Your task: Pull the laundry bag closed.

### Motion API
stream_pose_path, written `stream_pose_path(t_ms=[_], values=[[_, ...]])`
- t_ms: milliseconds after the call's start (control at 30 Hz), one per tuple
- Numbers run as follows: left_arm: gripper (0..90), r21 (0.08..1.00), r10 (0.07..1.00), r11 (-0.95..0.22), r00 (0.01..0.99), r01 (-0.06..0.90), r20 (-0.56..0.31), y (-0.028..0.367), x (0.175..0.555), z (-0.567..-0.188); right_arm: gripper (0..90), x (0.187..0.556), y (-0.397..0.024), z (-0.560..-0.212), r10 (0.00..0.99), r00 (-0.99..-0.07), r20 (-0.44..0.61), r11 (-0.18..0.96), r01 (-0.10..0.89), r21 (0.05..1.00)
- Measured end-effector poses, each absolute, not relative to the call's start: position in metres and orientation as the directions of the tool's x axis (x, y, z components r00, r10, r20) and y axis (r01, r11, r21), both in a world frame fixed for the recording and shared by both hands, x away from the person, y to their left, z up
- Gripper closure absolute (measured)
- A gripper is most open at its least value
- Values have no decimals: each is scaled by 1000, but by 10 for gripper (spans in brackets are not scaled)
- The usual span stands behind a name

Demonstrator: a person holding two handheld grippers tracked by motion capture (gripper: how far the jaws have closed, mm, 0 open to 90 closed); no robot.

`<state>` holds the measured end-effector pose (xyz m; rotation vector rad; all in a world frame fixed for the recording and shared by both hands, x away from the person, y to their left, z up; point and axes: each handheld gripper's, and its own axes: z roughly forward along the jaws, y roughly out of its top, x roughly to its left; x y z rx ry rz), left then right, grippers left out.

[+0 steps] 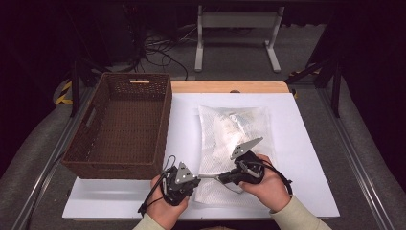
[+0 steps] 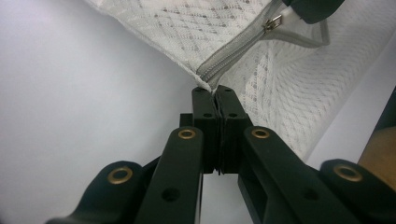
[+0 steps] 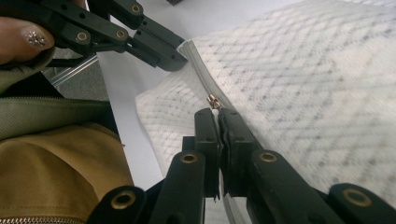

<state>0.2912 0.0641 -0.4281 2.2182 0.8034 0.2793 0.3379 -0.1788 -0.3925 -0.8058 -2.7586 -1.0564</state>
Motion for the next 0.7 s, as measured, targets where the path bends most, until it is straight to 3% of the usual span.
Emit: stream_pose_path(t_ms=[700], values=[[886,705,627,-514,775,489,-79,68,296,-427,863,330,-216,-387,506,-820,268,572,552,607]])
